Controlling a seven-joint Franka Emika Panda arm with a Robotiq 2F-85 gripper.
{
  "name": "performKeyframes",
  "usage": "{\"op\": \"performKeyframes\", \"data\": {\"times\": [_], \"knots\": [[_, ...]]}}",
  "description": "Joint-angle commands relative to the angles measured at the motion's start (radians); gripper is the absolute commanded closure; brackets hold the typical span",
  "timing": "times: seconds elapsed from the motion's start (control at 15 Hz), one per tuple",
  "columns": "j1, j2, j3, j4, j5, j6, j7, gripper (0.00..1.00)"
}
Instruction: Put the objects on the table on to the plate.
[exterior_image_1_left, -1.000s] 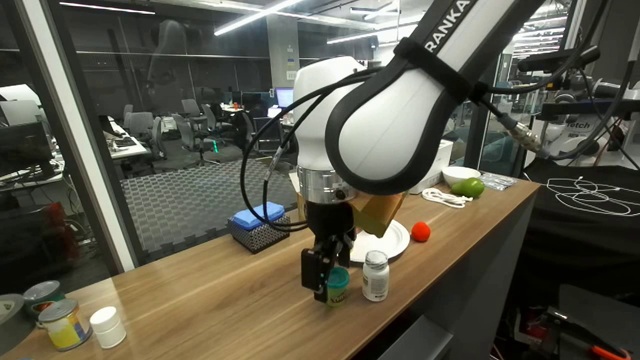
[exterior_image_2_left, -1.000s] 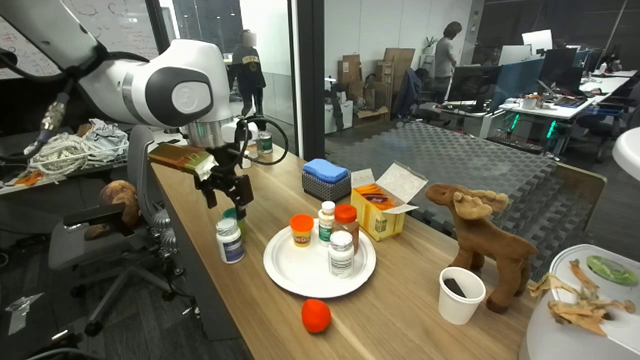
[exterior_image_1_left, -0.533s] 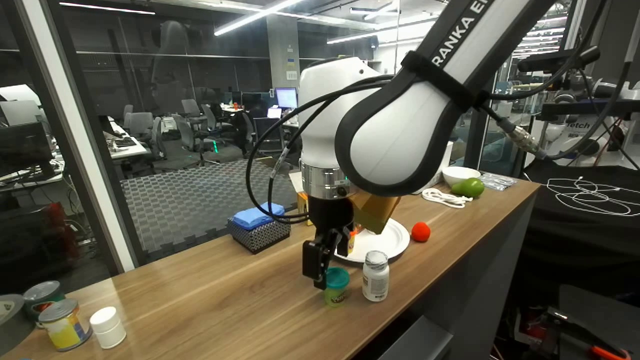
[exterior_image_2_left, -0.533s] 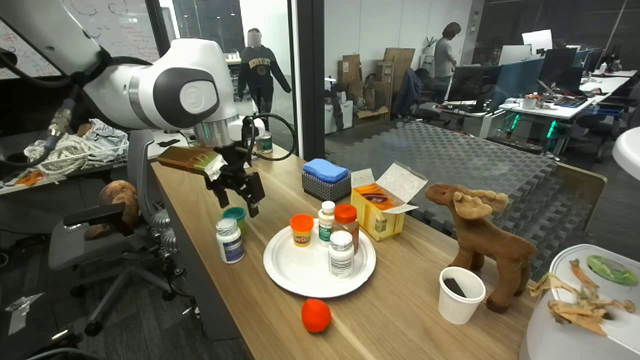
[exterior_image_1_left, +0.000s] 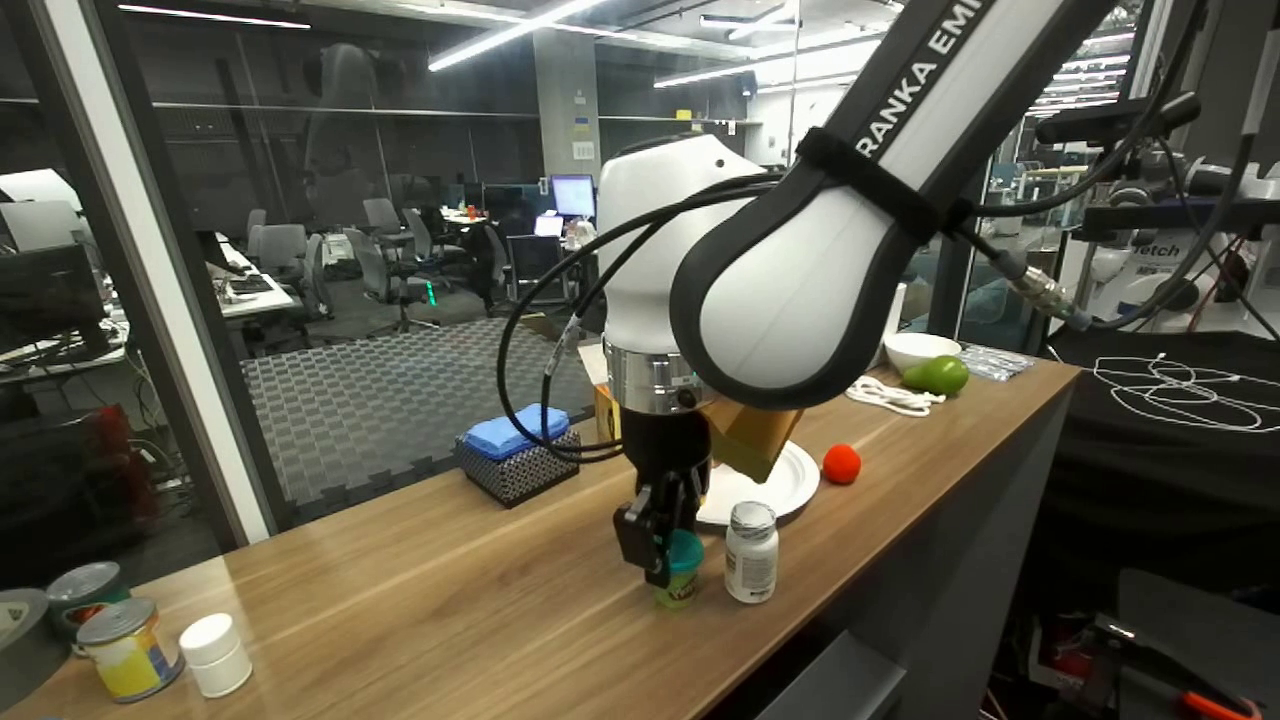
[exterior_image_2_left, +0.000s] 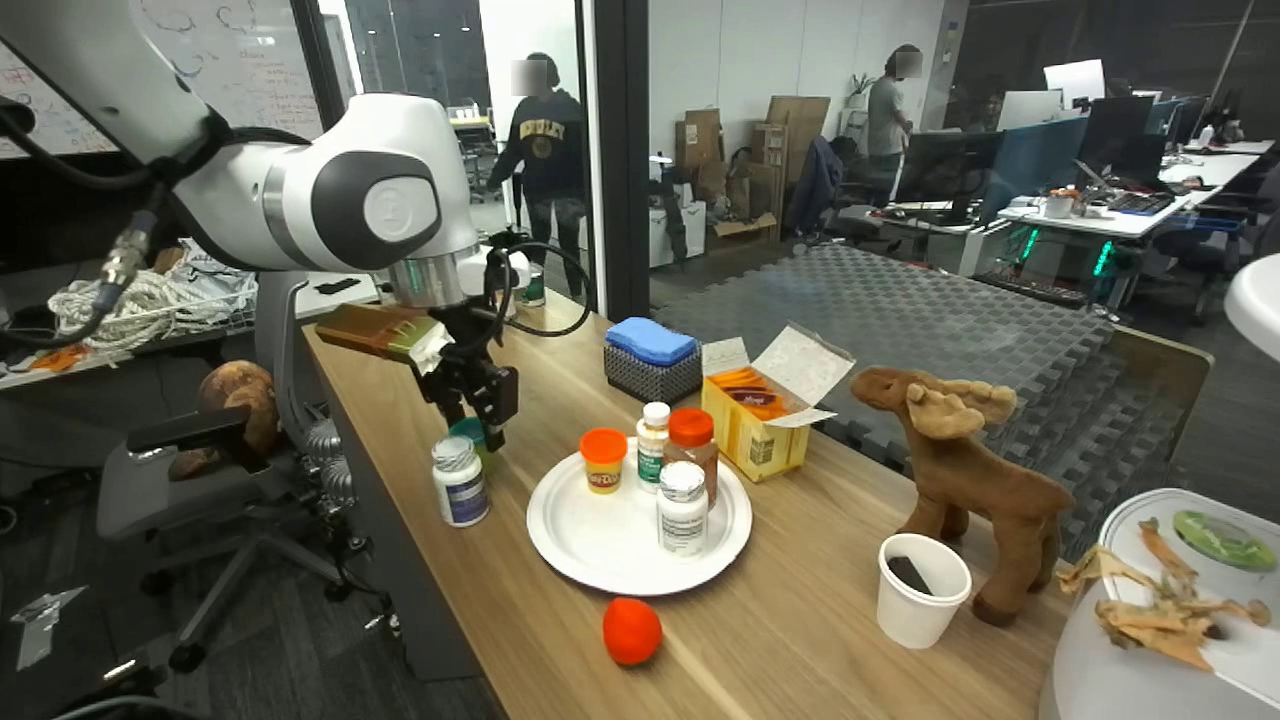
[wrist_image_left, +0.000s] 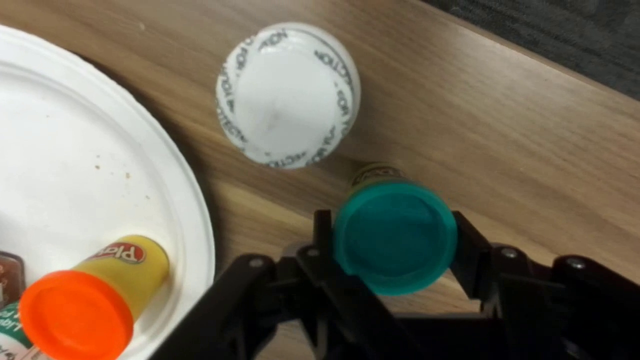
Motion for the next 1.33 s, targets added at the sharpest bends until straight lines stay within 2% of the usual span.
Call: {"op": "performKeyframes", "data": {"times": [0.0, 0.33, 0.73, 1.07, 1.27], "knots": [[0.001, -0.007, -0.002, 0.015, 0.010, -0.019, -0.009, 0.71], [-0.014, -0.041, -0.033, 0.053, -0.007, -0.040, 0.004, 0.72], [-0.059, -0.059, -0.137, 0.123, -0.081, -0.115, 0.038, 0.72], [-0.104, -0.040, -0.144, 0.146, -0.062, -0.170, 0.017, 0.72], [-0.108, -0.022, -0.146, 0.155, -0.074, -0.165, 0.022, 0.72]]}}
